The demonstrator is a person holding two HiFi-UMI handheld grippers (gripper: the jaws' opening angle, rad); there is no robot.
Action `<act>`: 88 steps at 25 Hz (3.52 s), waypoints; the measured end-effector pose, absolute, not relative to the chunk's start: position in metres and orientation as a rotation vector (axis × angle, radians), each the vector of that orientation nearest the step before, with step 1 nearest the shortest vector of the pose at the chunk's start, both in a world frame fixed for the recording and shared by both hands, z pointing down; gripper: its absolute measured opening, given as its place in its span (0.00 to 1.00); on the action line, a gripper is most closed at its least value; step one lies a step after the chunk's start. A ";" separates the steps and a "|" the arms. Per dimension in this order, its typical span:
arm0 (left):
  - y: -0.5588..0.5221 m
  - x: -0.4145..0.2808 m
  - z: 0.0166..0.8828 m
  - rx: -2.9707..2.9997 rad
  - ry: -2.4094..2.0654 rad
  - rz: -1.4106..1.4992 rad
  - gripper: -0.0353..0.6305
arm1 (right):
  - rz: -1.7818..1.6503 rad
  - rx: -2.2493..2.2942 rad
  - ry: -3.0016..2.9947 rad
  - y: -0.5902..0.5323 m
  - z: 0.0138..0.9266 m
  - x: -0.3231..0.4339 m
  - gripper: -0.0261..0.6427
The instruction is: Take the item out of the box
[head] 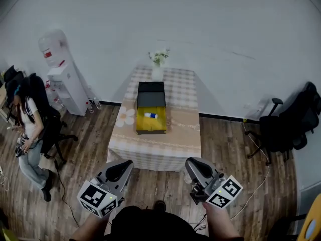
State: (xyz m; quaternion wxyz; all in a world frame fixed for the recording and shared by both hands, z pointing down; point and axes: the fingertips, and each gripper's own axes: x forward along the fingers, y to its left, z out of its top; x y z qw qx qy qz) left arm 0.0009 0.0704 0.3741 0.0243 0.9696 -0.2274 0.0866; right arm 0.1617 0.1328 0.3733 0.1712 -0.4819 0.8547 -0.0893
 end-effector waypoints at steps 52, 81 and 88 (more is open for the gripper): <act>-0.247 0.029 0.388 2.926 -0.678 0.154 0.08 | -0.322 -1.452 2.700 -0.184 0.401 0.162 0.10; -0.262 0.029 0.440 2.718 -0.862 0.222 0.08 | -0.690 -1.314 3.281 -0.274 0.559 0.152 0.14; -0.270 0.001 0.450 2.653 -0.963 0.236 0.08 | -0.817 -1.267 3.431 -0.294 0.616 0.144 0.22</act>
